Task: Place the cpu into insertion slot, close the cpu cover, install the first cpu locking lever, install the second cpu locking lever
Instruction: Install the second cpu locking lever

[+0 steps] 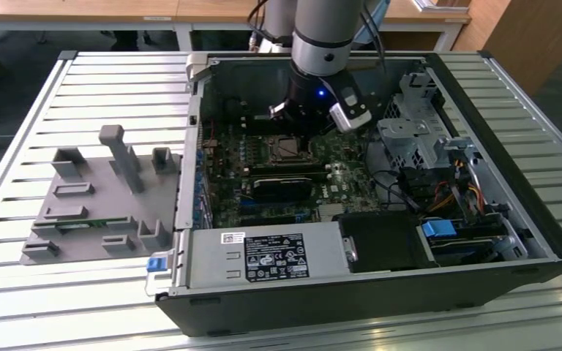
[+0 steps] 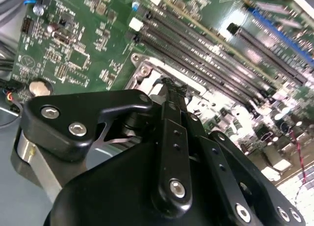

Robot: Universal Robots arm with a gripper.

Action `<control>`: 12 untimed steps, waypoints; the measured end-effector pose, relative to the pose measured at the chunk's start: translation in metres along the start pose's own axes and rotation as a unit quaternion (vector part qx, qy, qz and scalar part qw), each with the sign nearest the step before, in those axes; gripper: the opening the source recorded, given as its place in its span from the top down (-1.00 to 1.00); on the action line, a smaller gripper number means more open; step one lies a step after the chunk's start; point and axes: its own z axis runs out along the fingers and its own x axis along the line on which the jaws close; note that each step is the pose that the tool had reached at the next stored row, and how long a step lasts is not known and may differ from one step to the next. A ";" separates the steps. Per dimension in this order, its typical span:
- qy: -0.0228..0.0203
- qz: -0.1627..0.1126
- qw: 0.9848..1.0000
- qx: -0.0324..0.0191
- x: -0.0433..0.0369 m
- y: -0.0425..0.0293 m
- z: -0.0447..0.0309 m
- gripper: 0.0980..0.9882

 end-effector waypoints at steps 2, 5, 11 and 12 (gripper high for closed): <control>0.000 0.000 1.000 0.000 0.0001 -0.0036 -0.0002 0.98; 0.000 0.000 1.000 -0.002 0.0037 -0.0070 -0.0003 0.98; 0.000 0.000 1.000 -0.004 0.0200 -0.0089 -0.0002 0.98; 0.000 0.000 1.000 -0.004 0.0224 -0.0089 -0.0001 0.98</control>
